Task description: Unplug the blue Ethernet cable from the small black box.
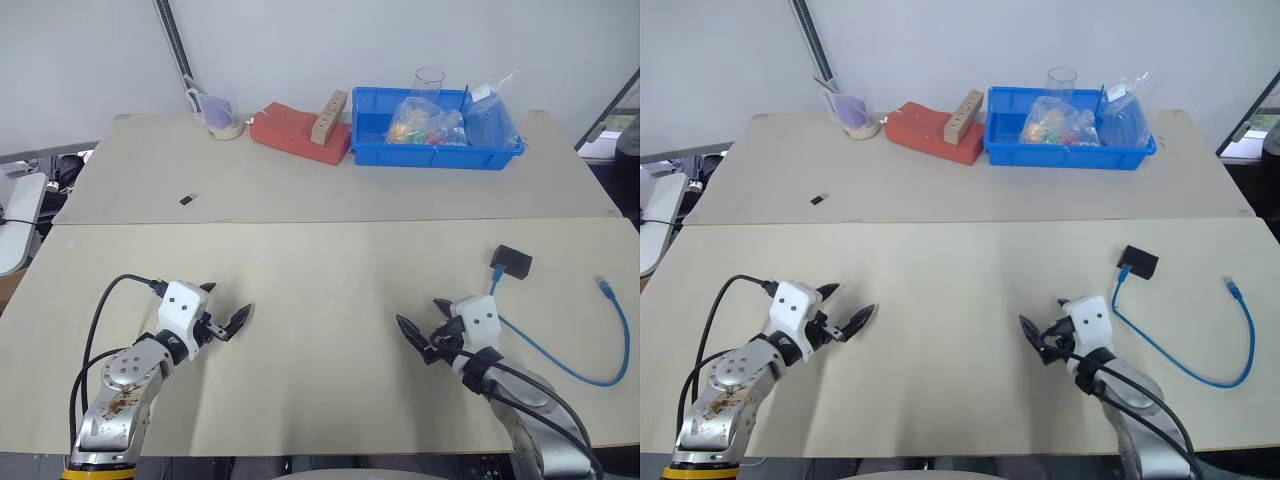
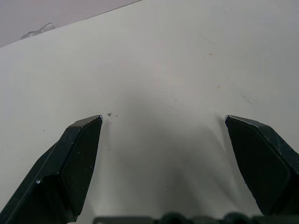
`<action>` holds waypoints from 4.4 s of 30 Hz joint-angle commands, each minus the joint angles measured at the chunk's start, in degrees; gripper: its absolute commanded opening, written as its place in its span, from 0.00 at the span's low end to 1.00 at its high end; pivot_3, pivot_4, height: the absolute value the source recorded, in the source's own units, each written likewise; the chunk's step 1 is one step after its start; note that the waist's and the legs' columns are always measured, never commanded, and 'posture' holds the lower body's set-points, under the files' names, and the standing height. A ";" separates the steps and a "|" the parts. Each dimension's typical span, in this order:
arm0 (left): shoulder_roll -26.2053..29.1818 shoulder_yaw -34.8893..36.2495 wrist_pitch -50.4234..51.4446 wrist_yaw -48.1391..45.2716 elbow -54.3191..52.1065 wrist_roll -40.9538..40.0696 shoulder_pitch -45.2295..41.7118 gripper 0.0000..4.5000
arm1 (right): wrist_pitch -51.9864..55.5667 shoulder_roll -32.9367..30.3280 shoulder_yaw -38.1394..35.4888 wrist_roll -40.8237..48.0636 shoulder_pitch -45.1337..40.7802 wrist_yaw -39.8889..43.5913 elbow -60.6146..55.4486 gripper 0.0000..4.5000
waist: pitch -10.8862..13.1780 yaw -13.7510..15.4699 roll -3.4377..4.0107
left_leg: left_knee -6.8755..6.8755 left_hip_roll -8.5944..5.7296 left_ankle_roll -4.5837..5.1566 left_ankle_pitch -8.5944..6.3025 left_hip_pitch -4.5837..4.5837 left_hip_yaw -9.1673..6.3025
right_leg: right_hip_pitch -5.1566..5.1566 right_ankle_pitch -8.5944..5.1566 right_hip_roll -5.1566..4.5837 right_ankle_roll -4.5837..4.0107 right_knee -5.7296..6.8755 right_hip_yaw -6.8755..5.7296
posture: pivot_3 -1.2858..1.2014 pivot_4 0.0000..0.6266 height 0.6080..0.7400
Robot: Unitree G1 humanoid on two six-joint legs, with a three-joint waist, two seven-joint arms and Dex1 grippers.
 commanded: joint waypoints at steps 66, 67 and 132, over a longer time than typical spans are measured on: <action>8.16 -0.75 27.31 -27.61 9.84 -28.55 -44.60 1.00 | -68.28 -22.12 12.46 -15.52 -49.84 25.57 42.85 0.00 | 0.10 -0.08 0.16 | 0.35 -0.85 0.07 0.12 -0.22 -1.11 | 0.26 -0.13 0.01 0.23 0.09 0.13 | 0.52 0.24 1.00; 8.23 -0.80 28.04 -27.76 9.77 -29.08 -44.57 1.00 | -72.19 -21.46 13.30 -16.48 -51.78 25.49 45.11 0.00 | 0.09 -0.10 0.16 | 0.37 -0.84 0.07 0.13 -0.15 -1.15 | 0.34 -0.13 0.02 0.23 0.09 0.10 | 0.52 0.24 1.00; 5.69 -10.86 17.06 -40.63 13.81 -20.86 -48.85 0.13 | 22.72 -18.21 14.34 24.18 -63.36 39.50 20.67 0.67 | 0.13 0.13 0.19 | 0.43 -0.86 0.15 0.10 -0.30 -2.03 | 0.59 -0.15 -0.01 0.19 0.10 -0.63 | 0.52 0.24 1.00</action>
